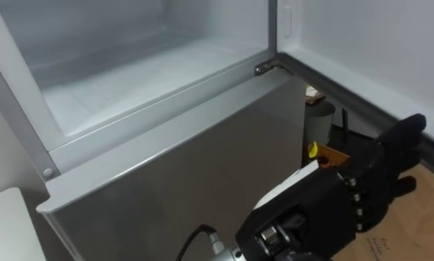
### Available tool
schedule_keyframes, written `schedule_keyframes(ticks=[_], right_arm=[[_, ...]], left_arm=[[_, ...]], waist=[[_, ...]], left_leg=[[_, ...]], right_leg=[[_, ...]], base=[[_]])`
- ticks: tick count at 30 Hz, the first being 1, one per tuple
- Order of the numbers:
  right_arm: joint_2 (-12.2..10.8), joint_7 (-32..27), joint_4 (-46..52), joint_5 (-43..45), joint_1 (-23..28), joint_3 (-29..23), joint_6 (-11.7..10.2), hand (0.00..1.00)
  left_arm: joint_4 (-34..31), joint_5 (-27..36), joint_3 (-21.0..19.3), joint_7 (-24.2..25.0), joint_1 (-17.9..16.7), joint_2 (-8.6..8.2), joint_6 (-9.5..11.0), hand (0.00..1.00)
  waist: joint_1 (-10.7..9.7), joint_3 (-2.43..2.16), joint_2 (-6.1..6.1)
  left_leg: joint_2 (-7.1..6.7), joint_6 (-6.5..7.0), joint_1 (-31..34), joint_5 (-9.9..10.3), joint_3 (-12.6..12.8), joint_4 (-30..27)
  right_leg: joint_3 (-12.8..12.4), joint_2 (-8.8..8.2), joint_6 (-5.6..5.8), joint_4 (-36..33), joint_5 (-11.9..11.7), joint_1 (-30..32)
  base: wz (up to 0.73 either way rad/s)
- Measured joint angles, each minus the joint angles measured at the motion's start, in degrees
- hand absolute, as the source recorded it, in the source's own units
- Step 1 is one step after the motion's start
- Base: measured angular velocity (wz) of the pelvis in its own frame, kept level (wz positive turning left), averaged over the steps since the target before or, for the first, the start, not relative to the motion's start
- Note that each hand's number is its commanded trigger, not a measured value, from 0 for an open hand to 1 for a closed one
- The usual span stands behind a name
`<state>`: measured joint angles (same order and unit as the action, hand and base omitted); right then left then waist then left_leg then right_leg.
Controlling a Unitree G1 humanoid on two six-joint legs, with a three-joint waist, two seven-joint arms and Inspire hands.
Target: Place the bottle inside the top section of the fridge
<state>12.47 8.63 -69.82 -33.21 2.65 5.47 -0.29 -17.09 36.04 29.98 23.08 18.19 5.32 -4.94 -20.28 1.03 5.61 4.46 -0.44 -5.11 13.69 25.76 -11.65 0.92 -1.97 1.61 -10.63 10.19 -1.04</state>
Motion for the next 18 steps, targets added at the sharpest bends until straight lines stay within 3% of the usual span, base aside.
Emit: schedule_keyframes(ticks=[7, 11, 15, 18], right_arm=[[-0.54, -2.28, 0.64, 0.18, 0.77, -0.08, -0.15, 0.0], [-0.33, -2.43, 0.62, 1.75, 0.89, 0.04, -0.39, 0.0], [-0.51, -2.41, 0.56, 3.99, 1.21, 0.01, -0.9, 0.0], [-0.72, -2.4, 0.63, 5.21, 1.43, 1.0, -1.14, 0.0]], left_arm=[[1.23, -0.49, -1.62, -1.7, 0.0, 0.21, 0.05, 0.0], [0.64, -0.71, -5.04, -3.01, 0.0, 0.17, 0.14, 0.0], [-1.23, -1.36, -7.46, -5.55, -0.5, 0.23, 0.82, 0.0], [-4.32, -5.37, -9.51, -6.96, -0.71, 0.62, 1.31, 0.0]], waist=[[0.95, 0.35, -0.51], [3.85, 0.48, -0.97], [6.62, 0.16, -1.7], [10.48, 0.01, -2.72]], left_leg=[[-0.22, -0.61, 1.39, -0.36, -4.56, -0.14], [-0.61, -0.66, 2.19, -0.69, -7.43, -0.52], [-1.07, -0.5, 3.19, -1.2, -10.17, -1.05], [-1.1, -0.56, 3.37, -1.42, -11.01, -1.05]], right_leg=[[4.05, -0.4, -0.06, -0.13, -0.04, -0.61], [6.42, -0.8, -0.03, 0.05, 0.05, -0.78], [8.7, -1.29, -0.01, -0.1, 0.32, -1.13], [9.79, -1.35, -0.06, -0.03, 0.31, -1.9]], base=[[0.3], [0.31], [0.35], [0.17]])
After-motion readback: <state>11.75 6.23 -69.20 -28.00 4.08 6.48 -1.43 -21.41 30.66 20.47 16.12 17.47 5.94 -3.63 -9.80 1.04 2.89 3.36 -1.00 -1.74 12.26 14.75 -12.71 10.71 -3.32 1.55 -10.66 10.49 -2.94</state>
